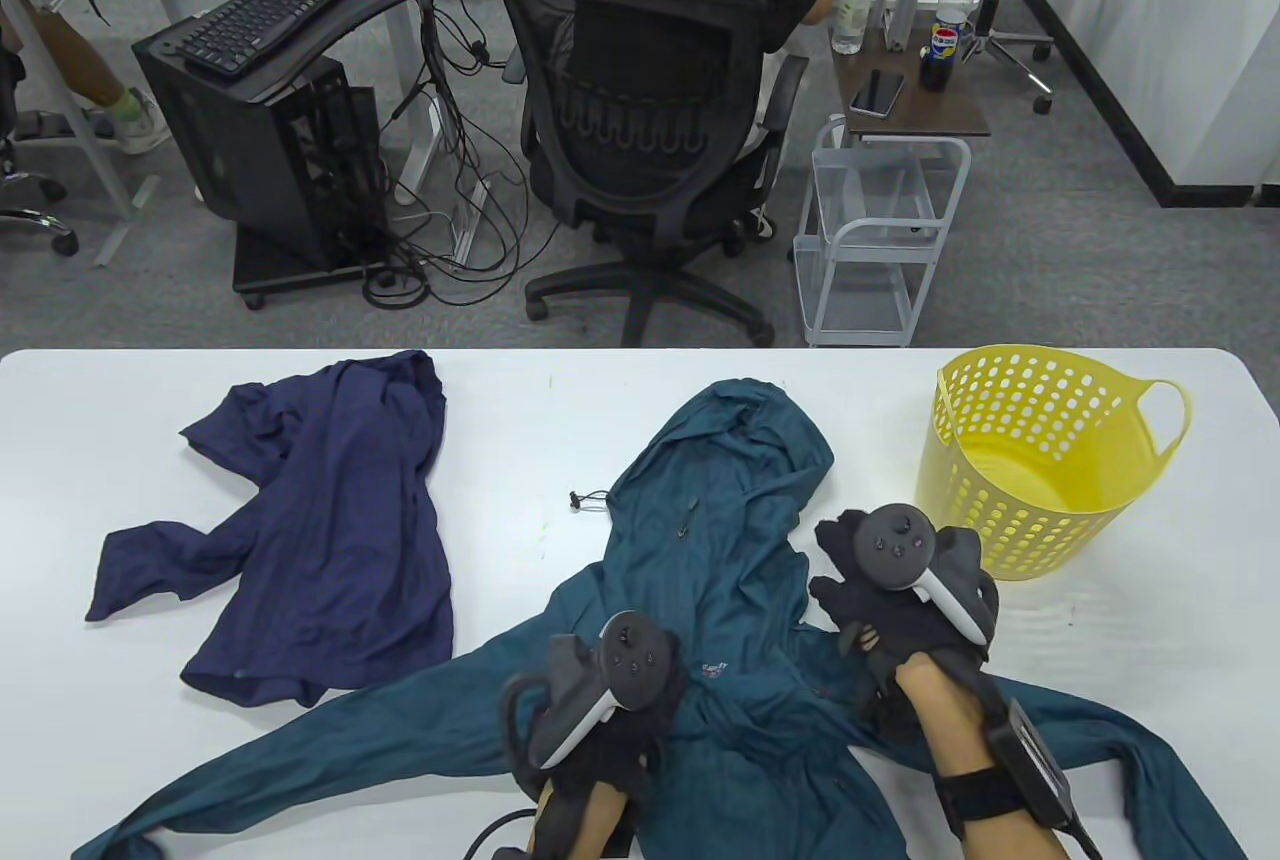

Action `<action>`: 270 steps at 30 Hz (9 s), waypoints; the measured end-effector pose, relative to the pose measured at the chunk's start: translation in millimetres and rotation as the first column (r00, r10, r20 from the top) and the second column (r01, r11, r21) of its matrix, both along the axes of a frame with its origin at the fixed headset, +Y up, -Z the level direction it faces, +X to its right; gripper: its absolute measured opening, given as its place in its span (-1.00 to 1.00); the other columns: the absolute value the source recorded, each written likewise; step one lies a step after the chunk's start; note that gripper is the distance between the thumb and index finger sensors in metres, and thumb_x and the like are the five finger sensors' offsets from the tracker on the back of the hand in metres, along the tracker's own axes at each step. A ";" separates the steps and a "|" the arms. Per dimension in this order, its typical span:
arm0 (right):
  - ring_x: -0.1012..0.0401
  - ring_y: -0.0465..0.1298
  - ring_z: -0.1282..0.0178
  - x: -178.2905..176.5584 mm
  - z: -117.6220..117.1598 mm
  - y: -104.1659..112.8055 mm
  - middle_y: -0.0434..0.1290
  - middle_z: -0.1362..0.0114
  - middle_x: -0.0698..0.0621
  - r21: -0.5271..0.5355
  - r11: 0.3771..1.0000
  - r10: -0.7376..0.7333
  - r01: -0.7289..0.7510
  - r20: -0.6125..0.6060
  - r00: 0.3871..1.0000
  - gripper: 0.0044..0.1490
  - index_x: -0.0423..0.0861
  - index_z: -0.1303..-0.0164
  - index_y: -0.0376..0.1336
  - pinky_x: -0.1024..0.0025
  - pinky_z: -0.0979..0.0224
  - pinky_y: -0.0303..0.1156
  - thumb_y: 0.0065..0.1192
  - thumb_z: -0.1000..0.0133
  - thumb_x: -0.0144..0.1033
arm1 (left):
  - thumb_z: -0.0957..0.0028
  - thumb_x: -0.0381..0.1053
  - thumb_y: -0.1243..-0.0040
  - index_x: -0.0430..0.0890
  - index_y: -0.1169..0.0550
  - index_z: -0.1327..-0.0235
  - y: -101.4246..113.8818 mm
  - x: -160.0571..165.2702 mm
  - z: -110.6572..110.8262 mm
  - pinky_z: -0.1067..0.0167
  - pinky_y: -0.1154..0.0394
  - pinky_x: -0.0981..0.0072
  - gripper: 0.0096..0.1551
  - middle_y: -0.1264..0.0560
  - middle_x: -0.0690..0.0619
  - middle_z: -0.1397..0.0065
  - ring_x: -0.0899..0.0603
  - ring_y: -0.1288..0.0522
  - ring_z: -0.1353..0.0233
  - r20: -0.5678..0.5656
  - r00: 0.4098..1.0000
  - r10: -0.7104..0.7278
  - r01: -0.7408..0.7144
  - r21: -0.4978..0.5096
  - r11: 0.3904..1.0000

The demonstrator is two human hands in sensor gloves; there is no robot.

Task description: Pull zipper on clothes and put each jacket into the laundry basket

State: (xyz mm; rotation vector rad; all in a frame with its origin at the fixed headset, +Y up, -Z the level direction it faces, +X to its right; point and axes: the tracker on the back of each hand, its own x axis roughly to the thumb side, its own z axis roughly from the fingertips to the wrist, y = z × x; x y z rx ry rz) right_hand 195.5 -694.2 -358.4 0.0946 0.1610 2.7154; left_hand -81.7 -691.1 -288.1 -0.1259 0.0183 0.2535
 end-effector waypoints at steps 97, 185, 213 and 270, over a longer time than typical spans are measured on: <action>-0.11 0.25 -0.64 -61.3 87.4 -52.5 0.21 -0.73 0.05 0.014 0.987 0.147 -0.157 -0.449 0.881 -0.29 0.13 -0.47 0.28 -0.20 -0.55 0.20 0.30 -0.07 0.01 | 0.16 0.33 -0.03 0.49 -0.32 -0.35 -2.1 62.3 -140.8 -0.44 -0.21 -0.26 -0.32 -0.27 0.29 -0.67 -0.20 -0.19 -0.66 0.009 0.966 -0.257 0.256 -0.093 0.962; 0.14 0.58 -0.16 -54.8 65.8 -16.5 0.58 -0.31 0.18 0.669 0.735 0.199 -0.111 -0.056 0.978 -0.52 0.26 -0.16 0.44 0.21 -0.24 0.50 0.35 -0.02 0.07 | 0.19 0.28 -0.17 0.27 -0.60 -0.01 -50.1 30.9 -57.6 -0.29 -0.27 -0.48 -0.52 -0.67 0.35 -0.07 -0.12 -0.51 -0.41 0.058 0.849 0.526 -0.529 0.094 0.843; 0.15 0.63 0.02 -44.8 68.0 -9.8 0.67 -0.06 0.13 0.607 0.794 0.031 0.010 -0.056 0.998 -0.48 0.08 -0.17 0.48 0.22 -0.10 0.54 0.34 -0.05 0.03 | 0.25 0.26 -0.26 0.25 -0.70 0.06 -37.8 28.2 -61.2 -0.28 -0.28 -0.51 -0.53 -0.73 0.33 0.07 -0.08 -0.55 -0.33 0.177 0.902 0.393 -0.410 0.074 0.909; -0.03 0.49 -0.49 -102.6 81.1 -40.0 0.57 -0.47 0.07 0.212 0.933 0.346 -0.289 -0.320 0.882 -0.45 0.08 -0.29 0.41 -0.13 -0.47 0.35 0.25 -0.10 -0.03 | 0.21 0.21 -0.21 0.53 -0.65 0.04 -45.8 14.9 -65.2 -0.44 -0.08 -0.38 -0.55 -0.44 0.31 -0.55 -0.18 -0.16 -0.64 -0.134 0.943 -0.303 0.331 0.355 0.874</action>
